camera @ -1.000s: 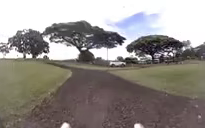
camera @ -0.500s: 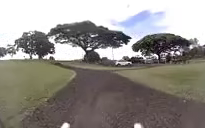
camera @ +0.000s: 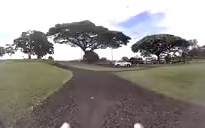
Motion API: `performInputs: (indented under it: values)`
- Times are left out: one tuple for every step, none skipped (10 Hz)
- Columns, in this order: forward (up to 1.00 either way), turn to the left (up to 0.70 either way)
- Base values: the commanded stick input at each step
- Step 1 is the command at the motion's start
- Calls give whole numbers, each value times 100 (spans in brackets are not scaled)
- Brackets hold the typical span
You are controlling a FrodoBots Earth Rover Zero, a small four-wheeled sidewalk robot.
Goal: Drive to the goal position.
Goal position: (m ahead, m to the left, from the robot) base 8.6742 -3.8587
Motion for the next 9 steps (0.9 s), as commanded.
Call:
performInputs:
  values:
    - [70, 0]
    - [70, 0]
    - [70, 0]
    - [70, 22]
    - [70, 33]
    - [70, 25]
    - [70, 6]
    - [70, 0]
    - [70, 0]
